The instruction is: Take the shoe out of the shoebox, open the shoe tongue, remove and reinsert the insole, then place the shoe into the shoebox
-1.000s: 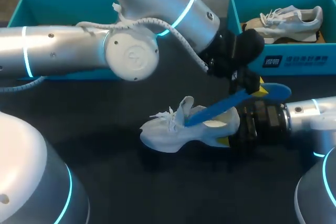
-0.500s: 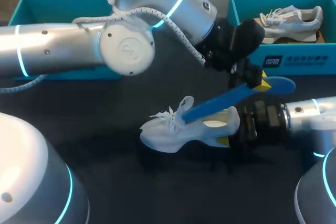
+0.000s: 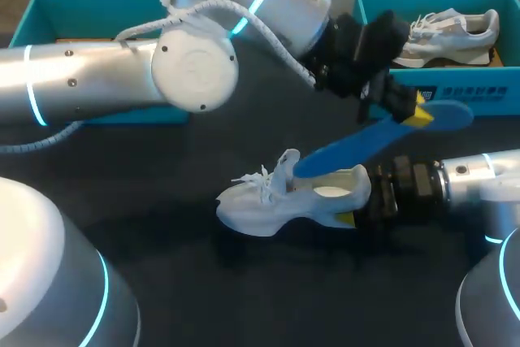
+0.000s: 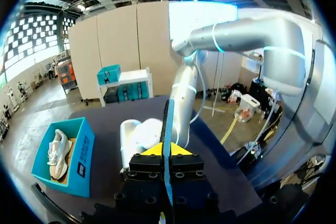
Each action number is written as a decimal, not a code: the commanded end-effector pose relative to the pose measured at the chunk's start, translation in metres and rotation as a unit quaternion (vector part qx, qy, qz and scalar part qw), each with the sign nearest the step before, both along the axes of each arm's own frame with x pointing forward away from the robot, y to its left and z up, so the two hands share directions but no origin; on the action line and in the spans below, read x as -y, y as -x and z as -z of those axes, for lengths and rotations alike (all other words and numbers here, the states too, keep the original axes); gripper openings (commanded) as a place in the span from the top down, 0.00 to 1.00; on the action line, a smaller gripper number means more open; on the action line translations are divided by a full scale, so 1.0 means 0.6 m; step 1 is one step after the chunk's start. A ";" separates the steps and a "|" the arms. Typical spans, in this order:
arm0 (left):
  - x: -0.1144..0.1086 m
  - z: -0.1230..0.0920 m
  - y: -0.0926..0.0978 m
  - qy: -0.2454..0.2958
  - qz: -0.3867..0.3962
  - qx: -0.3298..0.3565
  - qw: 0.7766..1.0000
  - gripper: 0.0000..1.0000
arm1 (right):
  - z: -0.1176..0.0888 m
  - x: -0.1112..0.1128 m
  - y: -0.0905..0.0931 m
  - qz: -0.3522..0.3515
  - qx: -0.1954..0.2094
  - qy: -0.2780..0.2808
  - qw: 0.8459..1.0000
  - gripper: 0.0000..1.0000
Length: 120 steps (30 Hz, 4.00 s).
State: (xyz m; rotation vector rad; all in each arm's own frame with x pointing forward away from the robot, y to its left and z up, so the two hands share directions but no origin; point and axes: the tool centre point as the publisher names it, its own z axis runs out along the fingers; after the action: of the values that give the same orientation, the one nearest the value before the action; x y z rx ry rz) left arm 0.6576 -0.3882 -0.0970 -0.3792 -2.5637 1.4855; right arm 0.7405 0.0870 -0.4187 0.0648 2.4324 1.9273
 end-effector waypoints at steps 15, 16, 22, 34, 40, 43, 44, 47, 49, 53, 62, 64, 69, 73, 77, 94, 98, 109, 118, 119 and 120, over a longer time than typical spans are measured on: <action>-0.031 -0.146 0.006 0.169 0.008 -0.076 0.983 1.00 | 0.004 -0.002 0.001 0.001 0.001 0.001 1.000 1.00; -0.034 -0.155 0.007 0.172 0.005 -0.081 0.982 1.00 | 0.004 -0.002 0.001 0.001 0.001 0.001 1.000 1.00; -0.065 -0.202 0.022 0.197 0.003 -0.112 0.974 1.00 | 0.004 -0.002 0.001 0.001 0.001 0.001 1.000 1.00; -0.100 -0.228 0.038 0.223 0.014 -0.199 0.954 1.00 | 0.004 -0.002 0.001 0.001 0.001 0.001 1.000 1.00; -0.100 -0.228 0.038 0.223 0.014 -0.199 0.954 1.00 | 0.004 -0.002 0.001 0.001 0.001 0.001 1.000 1.00; -0.100 -0.228 0.038 0.223 0.014 -0.199 0.954 1.00 | 0.004 -0.002 0.001 0.001 0.001 0.001 1.000 1.00; -0.100 -0.228 0.038 0.223 0.014 -0.199 0.954 1.00 | 0.004 -0.002 0.001 0.001 0.001 0.001 1.000 1.00; -0.102 -0.235 0.053 0.246 0.006 -0.222 0.944 1.00 | 0.004 -0.002 0.001 0.001 0.001 0.001 1.000 1.00; -0.105 -0.244 0.066 0.284 -0.015 -0.248 0.926 1.00 | 0.004 -0.002 0.001 0.001 0.001 0.001 1.000 1.00; -0.111 -0.250 0.101 0.326 -0.047 -0.292 0.898 1.00 | 0.004 -0.002 0.001 0.001 0.001 0.001 1.000 1.00; -0.124 -0.304 0.174 0.334 -0.079 -0.323 0.882 1.00 | 0.004 -0.002 0.001 0.001 0.001 0.001 1.000 1.00; -0.128 -0.317 0.182 0.334 -0.082 -0.328 0.880 1.00 | 0.004 -0.002 0.001 0.001 0.001 0.001 1.000 1.00; -0.132 -0.335 0.192 0.327 -0.080 -0.328 0.882 1.00 | 0.004 -0.002 0.001 0.001 0.001 0.001 1.000 1.00; -0.132 -0.339 0.180 0.323 -0.082 -0.328 0.884 1.00 | 0.004 -0.002 0.001 0.001 0.001 0.001 1.000 1.00; -0.130 -0.332 0.161 0.320 -0.086 -0.319 0.888 1.00 | 0.004 -0.002 0.001 0.001 0.001 0.001 1.000 1.00; -0.124 -0.340 0.081 0.251 -0.053 -0.321 0.911 1.00 | 0.004 -0.002 0.001 0.001 0.001 0.001 1.000 1.00; -0.128 -0.344 0.065 0.242 -0.050 -0.336 0.909 1.00 | 0.004 -0.002 0.001 0.001 0.001 0.001 1.000 1.00; -0.141 -0.366 0.082 0.203 -0.052 -0.403 0.891 1.00 | 0.004 -0.002 0.001 0.001 0.001 0.001 1.000 1.00; -0.148 -0.362 0.119 0.183 -0.053 -0.430 0.882 1.00 | 0.004 -0.002 0.001 0.001 0.001 0.001 1.000 1.00; -0.149 -0.361 0.122 0.183 -0.056 -0.428 0.883 1.00 | 0.004 -0.002 0.001 0.001 0.001 0.001 1.000 1.00; -0.150 -0.362 0.125 0.185 -0.057 -0.432 0.881 1.00 | 0.004 -0.002 0.001 0.001 0.001 0.001 1.000 1.00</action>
State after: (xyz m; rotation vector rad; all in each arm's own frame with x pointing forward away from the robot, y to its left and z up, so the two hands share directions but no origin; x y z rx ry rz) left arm 0.5891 -0.3028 0.1214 0.3306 -1.6257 1.6580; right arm 0.7404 0.0871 -0.4187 0.0651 2.4327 1.9273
